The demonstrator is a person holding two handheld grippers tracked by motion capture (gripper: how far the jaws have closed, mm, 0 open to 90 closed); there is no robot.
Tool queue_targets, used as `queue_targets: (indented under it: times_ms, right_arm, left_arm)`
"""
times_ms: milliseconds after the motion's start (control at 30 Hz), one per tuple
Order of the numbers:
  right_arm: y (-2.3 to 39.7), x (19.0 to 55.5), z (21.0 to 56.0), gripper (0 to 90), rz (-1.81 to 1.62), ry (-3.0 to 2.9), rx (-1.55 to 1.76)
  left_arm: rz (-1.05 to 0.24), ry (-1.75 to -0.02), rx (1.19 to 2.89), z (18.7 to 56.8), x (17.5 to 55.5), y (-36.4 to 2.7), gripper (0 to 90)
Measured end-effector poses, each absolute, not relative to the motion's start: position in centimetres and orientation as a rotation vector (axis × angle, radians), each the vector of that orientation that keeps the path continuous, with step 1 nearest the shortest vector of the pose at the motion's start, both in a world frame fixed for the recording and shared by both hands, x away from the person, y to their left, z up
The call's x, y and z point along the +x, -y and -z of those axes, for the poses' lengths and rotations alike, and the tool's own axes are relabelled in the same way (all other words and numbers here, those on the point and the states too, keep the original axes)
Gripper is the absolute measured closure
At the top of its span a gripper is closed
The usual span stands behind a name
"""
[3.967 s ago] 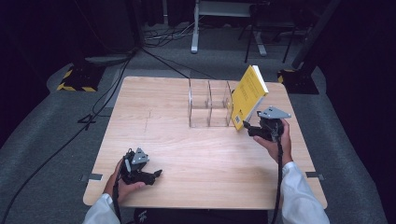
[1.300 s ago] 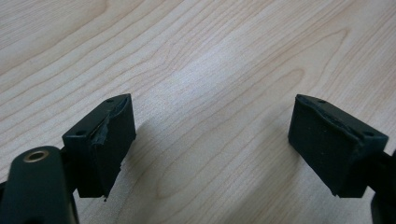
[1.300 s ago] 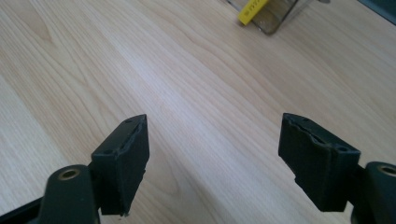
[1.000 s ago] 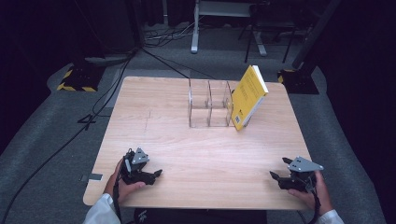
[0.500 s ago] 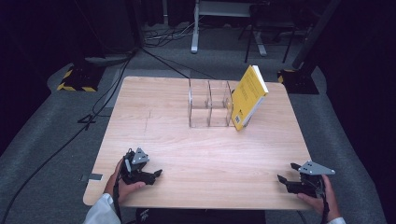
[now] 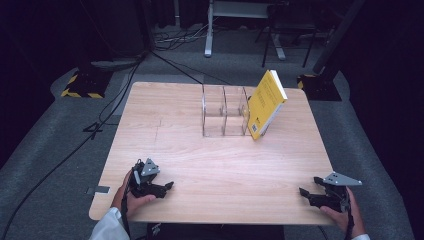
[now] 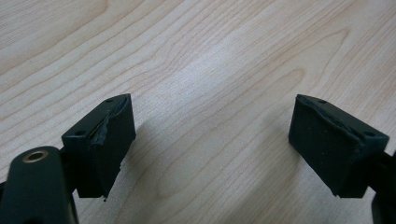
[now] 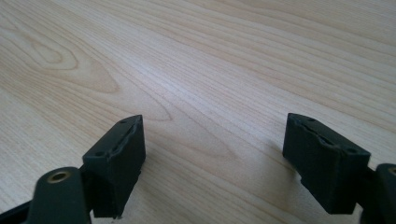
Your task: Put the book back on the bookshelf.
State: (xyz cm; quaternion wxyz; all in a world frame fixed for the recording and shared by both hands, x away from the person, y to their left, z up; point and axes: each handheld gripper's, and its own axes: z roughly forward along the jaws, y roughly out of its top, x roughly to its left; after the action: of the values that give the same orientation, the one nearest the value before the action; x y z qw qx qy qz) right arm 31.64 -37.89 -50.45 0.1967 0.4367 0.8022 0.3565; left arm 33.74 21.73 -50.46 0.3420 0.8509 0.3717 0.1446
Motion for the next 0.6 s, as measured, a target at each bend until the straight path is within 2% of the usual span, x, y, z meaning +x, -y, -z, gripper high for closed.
queue_targets:
  times_ms: [600]
  right_arm:
    - [37.85, 31.6, 50.45, 21.5, -0.993, -2.231, 1.246]
  left_arm:
    - [-0.378, -0.97, 2.211, 50.46, 33.71, -21.71, 15.2]
